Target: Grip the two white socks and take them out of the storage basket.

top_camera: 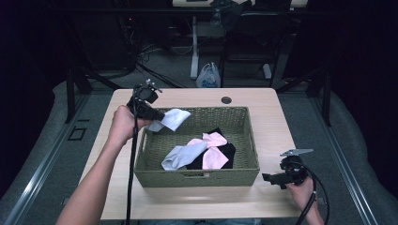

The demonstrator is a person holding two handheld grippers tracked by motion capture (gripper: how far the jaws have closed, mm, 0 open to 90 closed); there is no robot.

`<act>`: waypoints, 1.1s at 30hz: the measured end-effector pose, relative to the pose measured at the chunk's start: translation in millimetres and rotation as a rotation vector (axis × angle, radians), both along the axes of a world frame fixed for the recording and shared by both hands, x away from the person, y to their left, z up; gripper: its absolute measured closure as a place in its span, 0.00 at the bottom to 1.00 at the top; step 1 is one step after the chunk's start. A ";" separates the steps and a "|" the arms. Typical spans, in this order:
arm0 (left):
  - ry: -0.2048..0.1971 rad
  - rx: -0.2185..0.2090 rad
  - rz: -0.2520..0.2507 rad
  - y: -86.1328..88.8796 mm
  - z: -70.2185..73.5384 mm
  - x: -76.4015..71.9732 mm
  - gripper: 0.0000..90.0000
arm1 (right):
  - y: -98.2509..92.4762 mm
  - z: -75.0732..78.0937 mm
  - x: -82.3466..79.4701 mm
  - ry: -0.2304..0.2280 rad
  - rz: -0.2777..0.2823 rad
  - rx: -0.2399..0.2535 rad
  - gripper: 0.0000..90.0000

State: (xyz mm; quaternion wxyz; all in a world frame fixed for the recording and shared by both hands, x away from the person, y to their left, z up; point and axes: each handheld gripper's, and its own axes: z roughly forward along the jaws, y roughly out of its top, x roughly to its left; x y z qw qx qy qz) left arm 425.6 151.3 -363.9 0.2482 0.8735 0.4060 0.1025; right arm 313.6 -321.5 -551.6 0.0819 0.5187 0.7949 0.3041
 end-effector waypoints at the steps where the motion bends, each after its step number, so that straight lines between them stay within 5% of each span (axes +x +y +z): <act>1: 0.002 0.002 0.005 3.1 1.5 -0.7 0.93 | 0.0 0.0 0.0 0.000 0.000 0.002 0.04; 19: -0.024 -0.020 0.154 76.1 5.0 -19.6 0.93 | -1.1 0.5 -1.7 0.000 -0.005 -0.001 0.04; 33: -0.011 -0.023 0.286 123.0 -20.6 -28.6 0.93 | -0.3 0.3 -1.0 -0.001 -0.005 -0.006 0.04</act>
